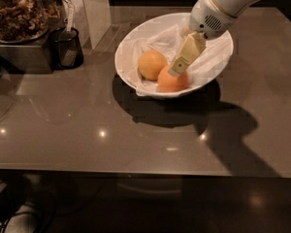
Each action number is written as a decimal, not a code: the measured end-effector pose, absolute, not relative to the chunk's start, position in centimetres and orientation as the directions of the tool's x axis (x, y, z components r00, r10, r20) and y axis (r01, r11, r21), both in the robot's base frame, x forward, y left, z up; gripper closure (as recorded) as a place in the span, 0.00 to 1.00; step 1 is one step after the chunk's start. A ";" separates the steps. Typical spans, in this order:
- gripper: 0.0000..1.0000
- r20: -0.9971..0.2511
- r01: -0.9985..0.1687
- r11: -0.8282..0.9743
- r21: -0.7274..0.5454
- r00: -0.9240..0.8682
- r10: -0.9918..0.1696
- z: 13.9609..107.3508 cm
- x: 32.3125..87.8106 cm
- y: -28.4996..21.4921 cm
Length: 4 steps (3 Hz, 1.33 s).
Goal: Pick orange from white bowl
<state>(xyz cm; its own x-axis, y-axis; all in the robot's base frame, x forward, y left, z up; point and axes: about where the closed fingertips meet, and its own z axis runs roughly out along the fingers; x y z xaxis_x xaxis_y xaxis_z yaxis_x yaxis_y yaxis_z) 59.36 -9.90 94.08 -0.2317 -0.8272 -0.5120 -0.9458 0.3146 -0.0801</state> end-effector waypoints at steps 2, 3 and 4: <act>0.24 -0.516 -0.944 0.325 -0.059 -0.250 -0.819 92.2 60.5 -9.8; 0.25 -0.516 -0.944 0.329 -0.032 -0.266 -0.814 91.0 60.6 -9.8; 0.29 -0.510 -0.944 0.330 -0.012 -0.278 -0.814 90.2 60.6 -9.7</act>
Offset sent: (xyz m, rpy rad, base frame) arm 0.0188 -0.0050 -0.0231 0.0111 0.0111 -0.0208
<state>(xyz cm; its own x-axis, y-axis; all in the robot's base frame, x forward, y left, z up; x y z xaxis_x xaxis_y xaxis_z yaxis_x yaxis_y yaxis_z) 60.63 -9.74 90.17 -0.2782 -0.8140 -0.5099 -0.9439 0.3299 -0.0117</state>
